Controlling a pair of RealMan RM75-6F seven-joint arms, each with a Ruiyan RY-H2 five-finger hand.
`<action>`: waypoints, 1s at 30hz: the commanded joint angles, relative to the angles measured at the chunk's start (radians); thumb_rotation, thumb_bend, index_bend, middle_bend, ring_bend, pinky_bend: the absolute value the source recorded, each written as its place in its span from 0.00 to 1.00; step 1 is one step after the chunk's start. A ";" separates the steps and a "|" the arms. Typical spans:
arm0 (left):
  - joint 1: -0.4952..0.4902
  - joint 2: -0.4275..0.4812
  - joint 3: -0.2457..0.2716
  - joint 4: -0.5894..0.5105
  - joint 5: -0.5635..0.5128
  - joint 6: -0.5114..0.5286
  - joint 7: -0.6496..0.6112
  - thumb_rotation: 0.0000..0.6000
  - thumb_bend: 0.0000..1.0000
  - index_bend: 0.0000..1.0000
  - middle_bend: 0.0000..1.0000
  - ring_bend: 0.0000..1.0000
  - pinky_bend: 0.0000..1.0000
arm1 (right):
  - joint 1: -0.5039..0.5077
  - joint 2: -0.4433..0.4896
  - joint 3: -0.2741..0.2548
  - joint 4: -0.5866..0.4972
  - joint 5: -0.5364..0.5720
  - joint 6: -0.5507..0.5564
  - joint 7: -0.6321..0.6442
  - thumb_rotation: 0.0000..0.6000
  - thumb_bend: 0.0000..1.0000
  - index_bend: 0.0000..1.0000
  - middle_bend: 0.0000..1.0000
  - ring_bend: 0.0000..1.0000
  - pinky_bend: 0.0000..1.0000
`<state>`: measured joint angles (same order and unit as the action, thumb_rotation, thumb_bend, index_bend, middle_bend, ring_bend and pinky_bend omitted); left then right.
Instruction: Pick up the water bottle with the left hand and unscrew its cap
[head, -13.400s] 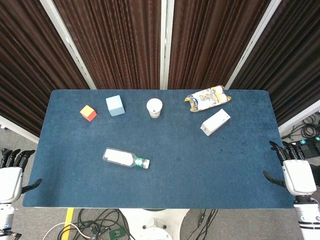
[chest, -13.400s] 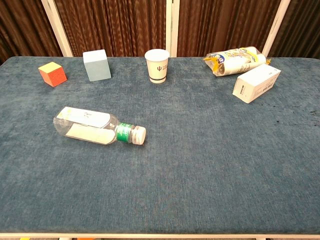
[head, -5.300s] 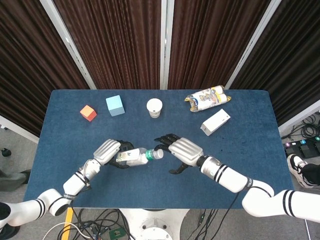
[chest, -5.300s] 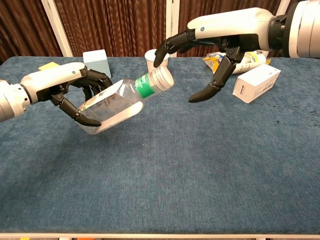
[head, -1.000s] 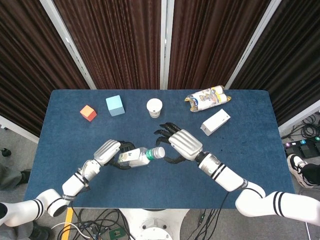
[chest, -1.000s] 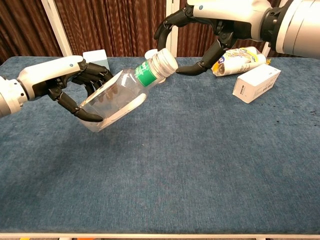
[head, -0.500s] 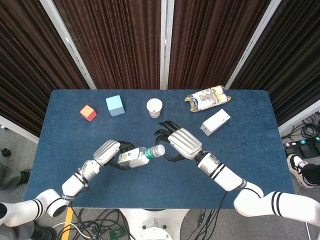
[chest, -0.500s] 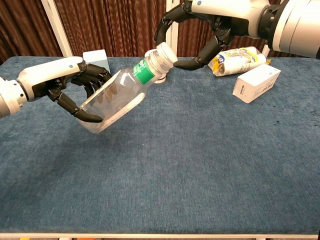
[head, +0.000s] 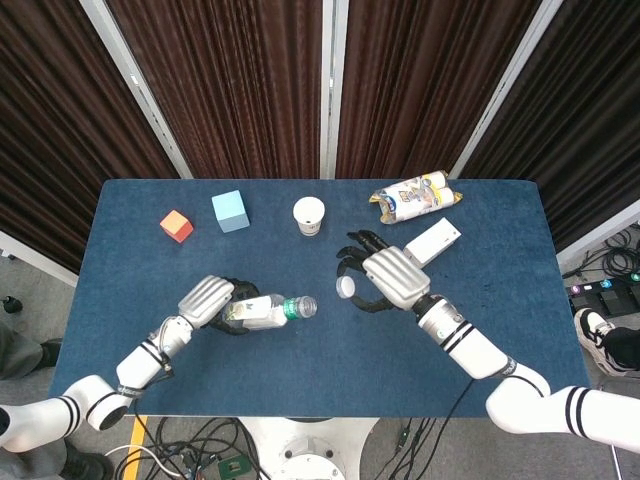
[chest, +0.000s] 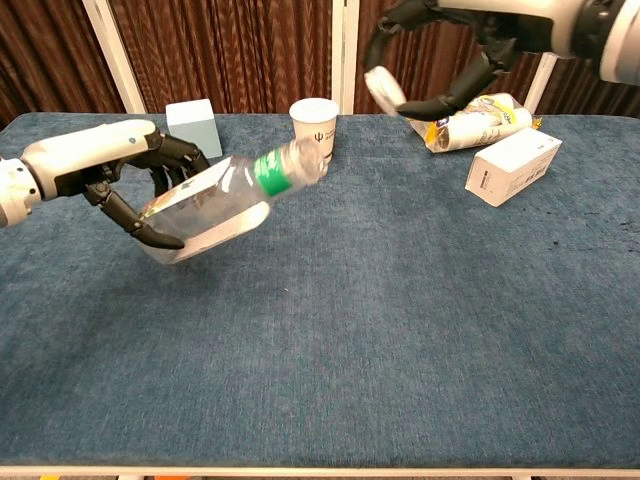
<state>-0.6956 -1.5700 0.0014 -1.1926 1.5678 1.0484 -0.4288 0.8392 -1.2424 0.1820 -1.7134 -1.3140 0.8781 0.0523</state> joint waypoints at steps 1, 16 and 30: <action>-0.002 0.008 0.000 0.004 -0.061 -0.076 0.236 1.00 0.35 0.57 0.54 0.44 0.45 | -0.002 0.020 -0.016 0.001 0.033 -0.038 -0.027 1.00 0.33 0.55 0.22 0.01 0.00; 0.045 0.006 -0.040 -0.098 -0.183 -0.071 0.465 1.00 0.24 0.17 0.23 0.14 0.14 | 0.045 -0.072 -0.103 0.099 0.138 -0.186 -0.197 1.00 0.33 0.53 0.21 0.01 0.00; 0.106 0.074 -0.081 -0.125 -0.210 0.027 0.458 1.00 0.23 0.16 0.22 0.13 0.13 | 0.057 -0.306 -0.156 0.345 0.079 -0.189 -0.286 1.00 0.33 0.16 0.15 0.00 0.00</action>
<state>-0.5969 -1.5041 -0.0743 -1.3151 1.3599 1.0661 0.0372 0.8980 -1.5420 0.0314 -1.3753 -1.2287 0.6864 -0.2269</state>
